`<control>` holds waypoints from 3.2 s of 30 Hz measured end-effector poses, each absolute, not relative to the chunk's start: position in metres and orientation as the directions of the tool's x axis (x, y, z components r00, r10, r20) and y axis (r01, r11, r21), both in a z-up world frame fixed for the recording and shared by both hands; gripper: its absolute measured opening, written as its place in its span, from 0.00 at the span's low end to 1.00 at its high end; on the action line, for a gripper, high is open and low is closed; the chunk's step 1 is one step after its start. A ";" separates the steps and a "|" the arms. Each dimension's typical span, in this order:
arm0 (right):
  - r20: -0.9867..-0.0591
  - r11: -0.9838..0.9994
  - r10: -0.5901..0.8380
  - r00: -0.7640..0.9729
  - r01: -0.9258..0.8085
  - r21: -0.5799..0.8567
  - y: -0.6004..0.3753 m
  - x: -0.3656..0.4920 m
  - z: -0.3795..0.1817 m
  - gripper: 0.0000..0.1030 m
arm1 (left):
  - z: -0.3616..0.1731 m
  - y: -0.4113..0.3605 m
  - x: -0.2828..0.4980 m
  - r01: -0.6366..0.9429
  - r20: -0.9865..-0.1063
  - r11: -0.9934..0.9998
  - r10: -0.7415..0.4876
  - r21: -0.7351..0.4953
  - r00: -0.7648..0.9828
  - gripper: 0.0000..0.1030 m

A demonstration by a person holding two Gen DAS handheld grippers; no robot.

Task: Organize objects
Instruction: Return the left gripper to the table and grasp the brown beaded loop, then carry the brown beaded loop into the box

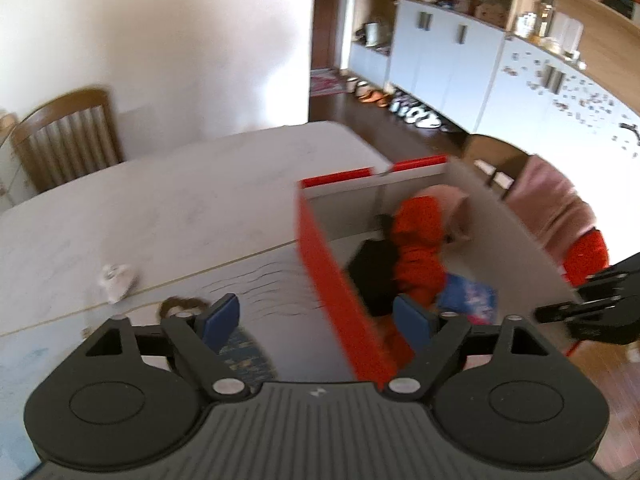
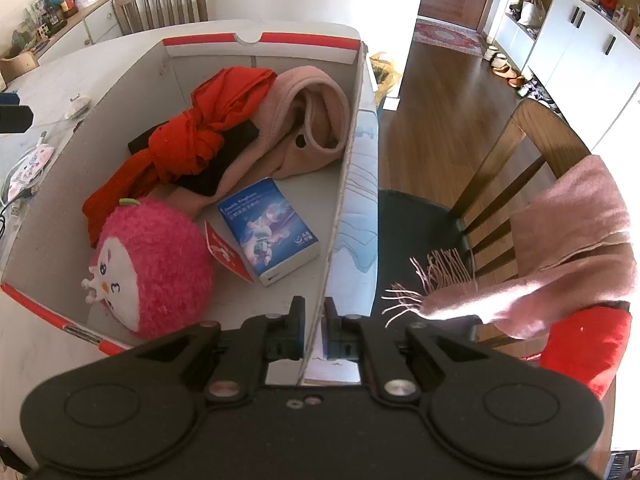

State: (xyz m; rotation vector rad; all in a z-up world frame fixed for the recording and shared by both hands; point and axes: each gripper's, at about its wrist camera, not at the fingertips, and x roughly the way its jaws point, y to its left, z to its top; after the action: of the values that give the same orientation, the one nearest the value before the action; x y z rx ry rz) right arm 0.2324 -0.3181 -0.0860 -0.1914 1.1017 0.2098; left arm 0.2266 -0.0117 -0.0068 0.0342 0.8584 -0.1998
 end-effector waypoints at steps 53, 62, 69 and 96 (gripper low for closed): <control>-0.912 0.985 -0.020 0.411 -0.147 -0.088 -0.312 0.243 -0.087 0.04 | -0.129 0.085 0.308 0.076 -0.846 0.997 -0.033 0.009 0.532 0.21; -0.910 0.985 -0.019 0.414 -0.149 -0.088 -0.312 0.242 -0.087 0.04 | -0.108 0.079 0.289 0.105 -0.832 0.994 -0.056 0.003 0.552 0.15; -0.907 0.984 -0.014 0.420 -0.158 -0.088 -0.311 0.242 -0.087 0.04 | -0.078 0.071 0.265 0.119 -0.814 0.991 -0.119 -0.062 0.568 0.15; -0.899 0.978 0.008 0.438 -0.189 -0.083 -0.314 0.236 -0.088 0.04 | -0.001 -0.067 0.226 0.453 -0.732 0.878 -0.410 -0.156 0.544 0.15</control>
State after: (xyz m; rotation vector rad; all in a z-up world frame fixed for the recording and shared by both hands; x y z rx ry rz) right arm 0.2364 -0.3145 -0.0885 -0.1810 1.1120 0.1231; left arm 0.2262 -0.0674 -0.0011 0.0541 0.8534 -0.5123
